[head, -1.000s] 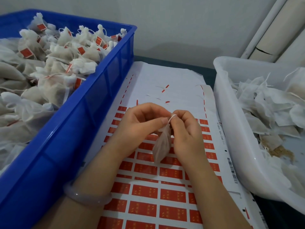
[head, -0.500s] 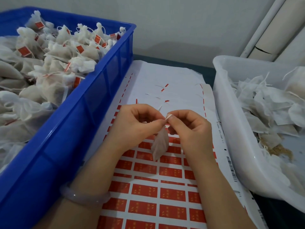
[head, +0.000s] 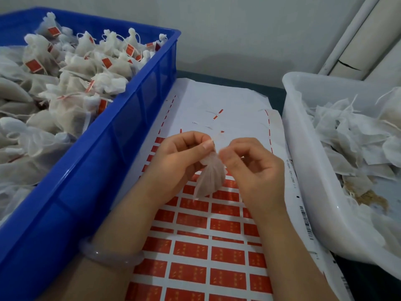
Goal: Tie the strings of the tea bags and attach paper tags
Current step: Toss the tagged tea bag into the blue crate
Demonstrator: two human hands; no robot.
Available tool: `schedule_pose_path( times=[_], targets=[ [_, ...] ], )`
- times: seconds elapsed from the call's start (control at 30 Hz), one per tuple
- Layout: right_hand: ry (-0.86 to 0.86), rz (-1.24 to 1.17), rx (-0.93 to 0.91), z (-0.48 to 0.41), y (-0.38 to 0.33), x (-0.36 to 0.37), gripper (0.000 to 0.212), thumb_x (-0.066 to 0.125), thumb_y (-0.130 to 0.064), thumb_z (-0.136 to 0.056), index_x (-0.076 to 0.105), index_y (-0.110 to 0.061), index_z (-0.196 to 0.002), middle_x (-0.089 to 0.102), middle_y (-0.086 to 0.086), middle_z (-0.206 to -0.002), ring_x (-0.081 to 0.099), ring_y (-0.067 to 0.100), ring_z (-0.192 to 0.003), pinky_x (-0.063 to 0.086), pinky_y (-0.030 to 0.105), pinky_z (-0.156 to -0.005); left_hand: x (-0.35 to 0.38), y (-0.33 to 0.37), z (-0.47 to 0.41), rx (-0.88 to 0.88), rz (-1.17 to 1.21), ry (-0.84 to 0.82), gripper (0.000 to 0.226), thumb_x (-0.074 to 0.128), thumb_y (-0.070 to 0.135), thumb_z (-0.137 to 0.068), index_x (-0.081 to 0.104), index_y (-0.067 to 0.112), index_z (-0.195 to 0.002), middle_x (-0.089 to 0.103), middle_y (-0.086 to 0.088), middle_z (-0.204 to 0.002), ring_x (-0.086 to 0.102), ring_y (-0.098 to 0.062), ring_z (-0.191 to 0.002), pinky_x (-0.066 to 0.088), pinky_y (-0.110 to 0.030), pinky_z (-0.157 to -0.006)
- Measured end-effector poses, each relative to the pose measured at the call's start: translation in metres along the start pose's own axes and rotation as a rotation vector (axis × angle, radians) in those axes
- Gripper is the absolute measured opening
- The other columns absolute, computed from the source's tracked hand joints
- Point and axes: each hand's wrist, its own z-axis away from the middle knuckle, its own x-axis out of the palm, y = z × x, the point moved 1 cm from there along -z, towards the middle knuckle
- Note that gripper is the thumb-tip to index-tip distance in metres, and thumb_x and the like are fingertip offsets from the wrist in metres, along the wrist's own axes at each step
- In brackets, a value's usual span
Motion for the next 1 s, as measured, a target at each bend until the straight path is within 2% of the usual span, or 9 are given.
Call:
schedule_pose_path(
  times=[0.07,0.17,0.3,0.4,0.5,0.63,0.83,1.0],
  targets=[
    [-0.002,0.036,0.025,0.000,0.001,0.001,0.011,0.070,-0.033,-0.078,0.063,-0.033,-0.086,0.065,-0.013,-0.085,0.063,0.005,-0.079,0.052,0.013,-0.066,0.000,-0.001,0.000,0.016,0.034,-0.057,0.013,0.058,0.022,-0.078,0.063,0.010,-0.081,0.064,0.001,-0.071,0.062,-0.010,-0.068,0.052,-0.020,-0.064],
    [0.005,0.034,0.044,0.001,0.002,0.002,0.011,0.065,-0.032,-0.076,0.065,-0.032,-0.086,0.067,-0.012,-0.084,0.064,0.005,-0.079,0.052,0.013,-0.065,-0.001,-0.003,-0.001,0.013,0.026,-0.077,0.013,0.059,0.022,-0.078,0.063,0.011,-0.082,0.065,0.001,-0.074,0.063,-0.011,-0.071,0.052,-0.020,-0.066],
    [0.008,0.103,0.010,0.002,0.006,0.002,0.008,0.068,-0.018,-0.081,0.065,-0.025,-0.082,0.064,-0.013,-0.081,0.062,0.004,-0.077,0.050,0.011,-0.064,0.000,-0.007,-0.003,0.039,-0.154,0.088,0.005,0.063,0.017,-0.078,0.066,0.020,-0.074,0.065,0.002,-0.071,0.064,-0.013,-0.070,0.052,-0.023,-0.064],
    [-0.021,0.140,0.039,0.005,0.006,0.006,0.005,0.060,-0.023,-0.081,0.059,-0.027,-0.081,0.061,-0.014,-0.080,0.059,0.004,-0.076,0.049,0.010,-0.063,-0.002,-0.008,-0.005,0.077,-0.213,0.165,0.020,0.062,0.008,-0.082,0.067,0.023,-0.070,0.066,0.004,-0.069,0.065,-0.012,-0.067,0.052,-0.022,-0.062],
    [-0.029,0.087,0.115,0.007,0.008,0.009,0.011,0.059,-0.021,-0.088,0.055,-0.030,-0.082,0.059,-0.015,-0.078,0.059,0.001,-0.076,0.048,0.009,-0.060,-0.002,-0.005,-0.004,0.100,-0.237,0.138,0.017,0.062,0.007,-0.082,0.067,0.023,-0.077,0.068,0.003,-0.074,0.066,-0.014,-0.071,0.053,-0.022,-0.063],
    [-0.038,0.072,0.125,0.007,0.009,0.011,0.019,0.056,-0.018,-0.091,0.052,-0.034,-0.081,0.057,-0.026,-0.072,0.058,-0.005,-0.078,0.045,0.005,-0.059,-0.001,0.000,-0.002,0.170,-0.380,0.152,0.014,0.063,0.007,-0.083,0.066,0.021,-0.083,0.069,0.008,-0.075,0.067,-0.008,-0.071,0.052,-0.015,-0.063],
    [-0.012,0.147,0.038,0.006,0.009,0.010,0.023,0.050,-0.014,-0.093,0.046,-0.035,-0.083,0.052,-0.020,-0.074,0.055,-0.008,-0.075,0.043,0.004,-0.059,0.000,0.002,-0.001,0.227,-0.556,0.096,0.016,0.065,0.010,-0.081,0.066,0.025,-0.086,0.068,0.011,-0.083,0.067,-0.004,-0.076,0.051,-0.012,-0.065],
    [-0.022,0.219,0.014,0.007,0.013,0.012,0.027,0.050,-0.012,-0.094,0.043,-0.037,-0.084,0.051,-0.019,-0.077,0.054,-0.005,-0.076,0.043,0.005,-0.062,-0.001,0.000,-0.003,0.223,-0.713,0.112,0.013,0.065,0.016,-0.082,0.066,0.028,-0.086,0.067,0.015,-0.075,0.065,0.000,-0.075,0.050,-0.009,-0.064]
  ],
)
